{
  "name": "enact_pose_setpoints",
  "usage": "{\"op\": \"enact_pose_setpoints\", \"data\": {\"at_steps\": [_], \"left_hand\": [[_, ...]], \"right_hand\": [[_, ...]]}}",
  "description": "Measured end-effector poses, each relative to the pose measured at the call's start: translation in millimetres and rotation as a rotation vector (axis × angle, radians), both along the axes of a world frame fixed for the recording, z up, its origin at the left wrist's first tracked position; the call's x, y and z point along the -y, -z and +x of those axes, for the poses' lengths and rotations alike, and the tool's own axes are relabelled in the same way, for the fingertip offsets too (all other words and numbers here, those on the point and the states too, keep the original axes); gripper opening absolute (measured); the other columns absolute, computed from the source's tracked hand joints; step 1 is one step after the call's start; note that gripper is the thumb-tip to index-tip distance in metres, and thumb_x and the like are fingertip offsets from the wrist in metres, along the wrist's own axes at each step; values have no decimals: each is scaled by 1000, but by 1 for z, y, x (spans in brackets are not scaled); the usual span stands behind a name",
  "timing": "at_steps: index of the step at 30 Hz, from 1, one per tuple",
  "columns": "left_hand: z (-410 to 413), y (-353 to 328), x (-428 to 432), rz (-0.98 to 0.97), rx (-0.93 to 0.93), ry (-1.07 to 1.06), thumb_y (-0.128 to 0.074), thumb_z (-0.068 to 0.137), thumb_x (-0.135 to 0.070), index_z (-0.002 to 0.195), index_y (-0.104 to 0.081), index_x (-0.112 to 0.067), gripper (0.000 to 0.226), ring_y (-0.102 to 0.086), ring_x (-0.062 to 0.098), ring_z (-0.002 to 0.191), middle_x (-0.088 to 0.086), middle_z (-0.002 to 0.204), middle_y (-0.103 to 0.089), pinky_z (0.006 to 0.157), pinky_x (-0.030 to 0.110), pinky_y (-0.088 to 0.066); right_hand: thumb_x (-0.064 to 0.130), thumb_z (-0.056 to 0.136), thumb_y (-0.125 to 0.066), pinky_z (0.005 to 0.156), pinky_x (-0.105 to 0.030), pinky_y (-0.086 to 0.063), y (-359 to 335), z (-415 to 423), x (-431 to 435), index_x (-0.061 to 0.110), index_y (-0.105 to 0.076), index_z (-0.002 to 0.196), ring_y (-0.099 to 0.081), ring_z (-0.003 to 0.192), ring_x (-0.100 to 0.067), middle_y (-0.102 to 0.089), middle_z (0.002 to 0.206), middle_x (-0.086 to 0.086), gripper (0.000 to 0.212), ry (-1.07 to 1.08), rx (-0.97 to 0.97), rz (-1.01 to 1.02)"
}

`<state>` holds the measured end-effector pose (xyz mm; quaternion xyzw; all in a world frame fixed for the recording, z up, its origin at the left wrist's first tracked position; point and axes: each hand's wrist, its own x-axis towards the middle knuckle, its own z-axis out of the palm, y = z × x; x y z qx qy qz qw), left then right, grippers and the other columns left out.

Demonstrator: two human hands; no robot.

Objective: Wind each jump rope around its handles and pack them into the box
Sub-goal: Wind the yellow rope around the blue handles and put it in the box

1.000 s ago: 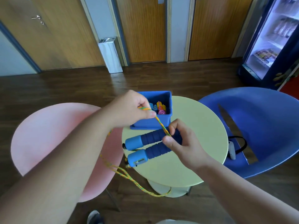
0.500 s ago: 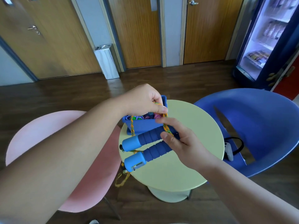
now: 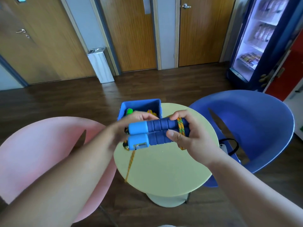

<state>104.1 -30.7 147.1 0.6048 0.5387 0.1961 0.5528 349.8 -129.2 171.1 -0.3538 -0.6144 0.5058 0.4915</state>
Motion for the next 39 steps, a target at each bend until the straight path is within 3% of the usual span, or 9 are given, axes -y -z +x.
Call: {"op": "enact_pose_setpoints", "data": {"at_steps": [4,9,12,17,20,25,28,31,39], "left_hand": [[33,28,55,-70,186,4,-54,106,-24,105,-74,-17,21,-52,14,53,2,69,-61,56,30,-46],[79,17,109,17,181,99,-42,112,-27,107,-69,-10,33,-39,20,54,4,63,-51,60,32,-42],[79,-8,112,59,265,77,-47,110,-23,97,-66,-8,28,-36,15,52,2,61,-48,55,30,-38],[61,-50,90,183,366,-108,-48,109,-20,90,-62,-6,27,-32,9,46,-1,60,-45,45,22,-32],[44,-60,65,225,119,-151,-51,109,-23,87,-64,-8,30,-26,10,47,-4,58,-42,44,23,-24],[32,-76,45,366,-408,32,-64,101,-30,81,-75,-16,27,-40,2,38,-10,52,-52,50,22,-35],[33,-90,38,387,-548,117,-67,99,-32,77,-76,-21,27,-41,3,38,-10,49,-52,43,14,-33],[35,-95,32,397,-647,210,-69,96,-37,78,-79,-21,26,-40,11,49,2,56,-55,55,26,-36],[44,-116,17,366,-775,304,-76,89,-47,78,-79,-22,28,-54,11,53,-3,60,-68,57,28,-45]], "right_hand": [[0,98,-62,54,-12,-42,-4,-3,-11,0,-48,118,-52,58,2,-57,77,10,24,148,-51,40],[1,100,-61,61,-12,-43,17,-16,-32,3,-47,118,-55,65,4,-56,85,8,23,242,55,12],[7,102,-59,54,-22,-41,41,-16,-35,12,-49,116,-47,57,-11,-57,71,14,18,214,116,-31],[43,92,-64,64,-21,-42,57,-20,-11,19,-55,105,-48,68,-7,-56,73,11,28,136,76,-12],[26,85,-79,57,-23,-38,61,-28,5,16,-59,96,-43,62,-9,-50,68,6,25,106,25,-37],[10,96,-69,57,-24,-40,60,-32,15,19,-61,96,-44,61,-11,-51,67,10,12,110,23,4],[19,97,-69,59,-29,-43,59,-28,16,29,-60,111,-46,63,-16,-51,70,8,20,116,65,13],[16,98,-67,72,-22,-46,60,-24,17,35,-62,130,-55,75,-8,-62,87,15,37,45,137,98],[15,98,-67,69,-17,-40,66,-7,-2,34,-65,100,-54,78,-6,-62,93,14,20,84,312,52]]}}
